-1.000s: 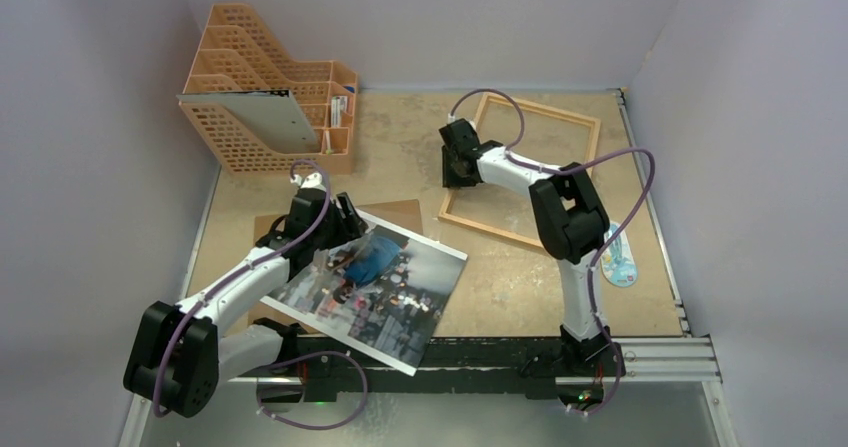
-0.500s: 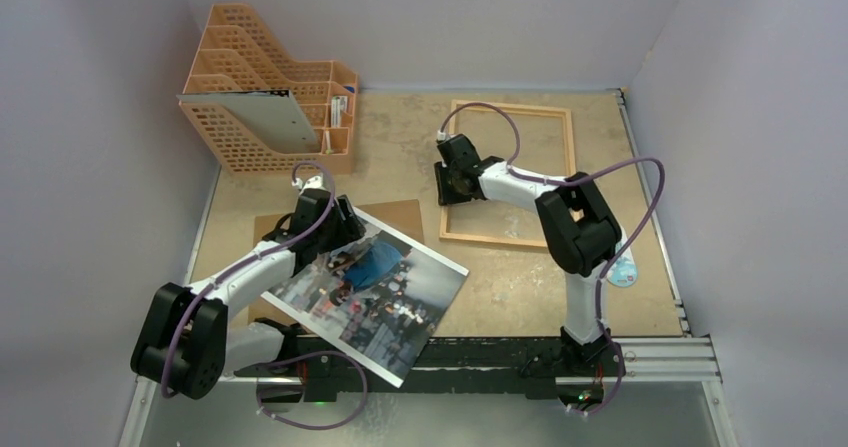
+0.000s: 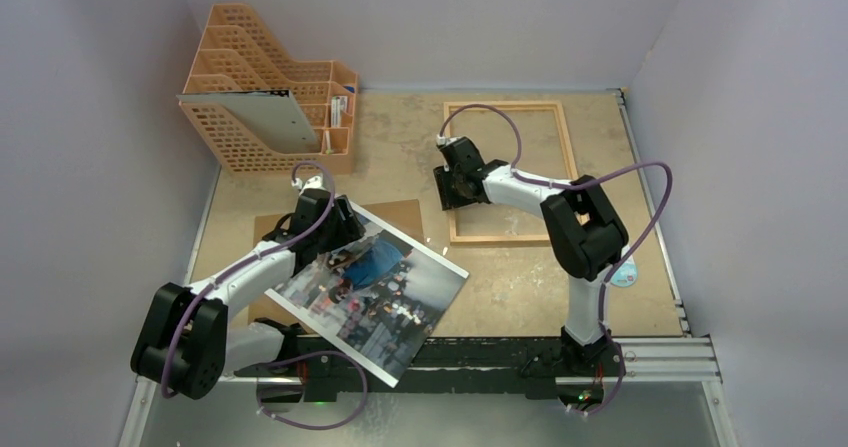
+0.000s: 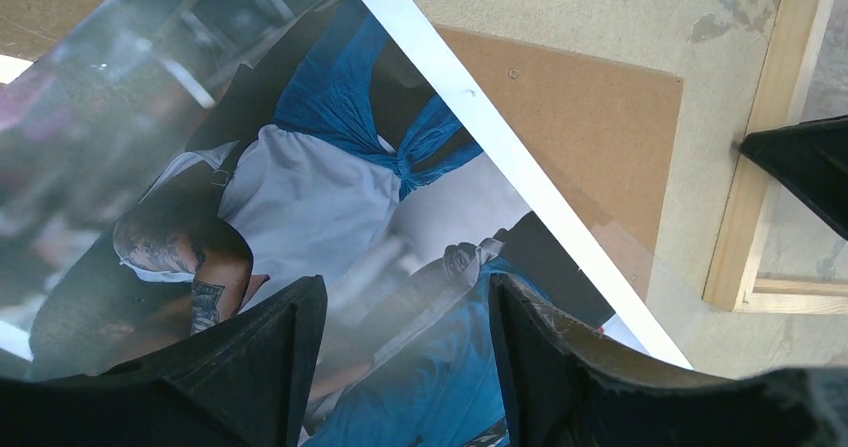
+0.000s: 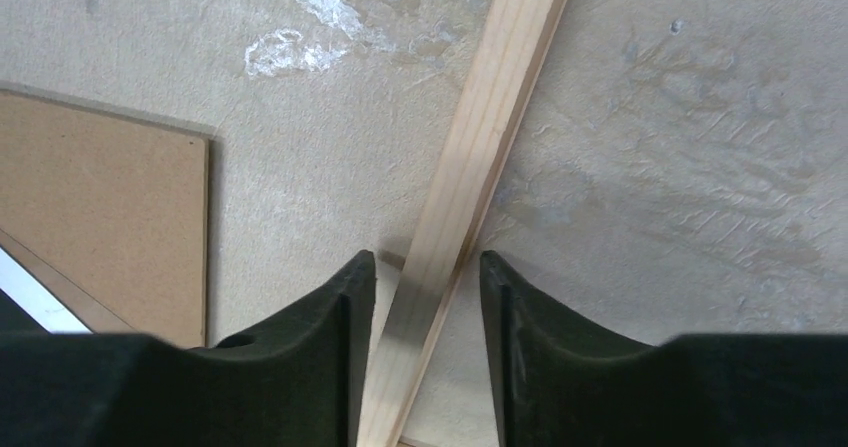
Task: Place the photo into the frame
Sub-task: Adjust the photo frame at the center of the board.
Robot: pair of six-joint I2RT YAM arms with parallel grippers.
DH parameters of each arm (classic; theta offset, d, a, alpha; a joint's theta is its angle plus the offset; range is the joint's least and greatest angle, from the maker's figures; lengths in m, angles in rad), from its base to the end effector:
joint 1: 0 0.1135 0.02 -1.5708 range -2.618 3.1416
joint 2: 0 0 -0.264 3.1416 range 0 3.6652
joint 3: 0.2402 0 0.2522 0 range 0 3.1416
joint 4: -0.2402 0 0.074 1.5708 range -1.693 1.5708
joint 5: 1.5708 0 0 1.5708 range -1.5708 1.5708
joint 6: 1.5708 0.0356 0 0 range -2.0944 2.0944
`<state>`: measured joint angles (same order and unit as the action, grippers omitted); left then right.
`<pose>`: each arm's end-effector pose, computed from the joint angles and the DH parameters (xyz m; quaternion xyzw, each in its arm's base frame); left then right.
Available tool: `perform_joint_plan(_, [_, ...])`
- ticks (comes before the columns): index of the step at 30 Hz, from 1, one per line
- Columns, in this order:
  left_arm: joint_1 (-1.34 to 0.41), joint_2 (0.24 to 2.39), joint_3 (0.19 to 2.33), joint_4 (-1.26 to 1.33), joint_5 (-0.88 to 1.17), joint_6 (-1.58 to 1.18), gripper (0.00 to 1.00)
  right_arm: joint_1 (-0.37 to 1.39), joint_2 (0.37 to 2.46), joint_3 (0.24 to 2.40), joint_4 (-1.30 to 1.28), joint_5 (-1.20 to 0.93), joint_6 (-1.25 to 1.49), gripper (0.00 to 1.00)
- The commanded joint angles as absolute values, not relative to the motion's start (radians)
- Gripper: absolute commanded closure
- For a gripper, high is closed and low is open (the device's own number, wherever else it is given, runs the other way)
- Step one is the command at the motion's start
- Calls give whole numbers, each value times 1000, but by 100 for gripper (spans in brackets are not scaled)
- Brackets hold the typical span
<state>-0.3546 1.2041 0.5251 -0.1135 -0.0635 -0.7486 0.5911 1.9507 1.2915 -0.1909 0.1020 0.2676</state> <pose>0.2170 -0.0779 0.1748 -0.1928 0.9045 -0.1737 0.3384 0.3512 0.2313 0.1739 -0.1328 0.9253 0.1032 0.3400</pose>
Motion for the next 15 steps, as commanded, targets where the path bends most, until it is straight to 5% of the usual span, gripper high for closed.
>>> perform_joint_plan(1, [-350, 1183, 521, -93, -67, -755, 37, 595, 1885, 1293, -175, 115, 272, 47])
perform_joint_plan(5, [-350, 1171, 503, -86, -69, -764, 37, 595, 1780, 1291, -150, 44, 307, 27])
perform_joint_plan(15, [-350, 1168, 473, -71, -36, -790, 52, 602, 1838, 1308, -85, -337, 158, 34])
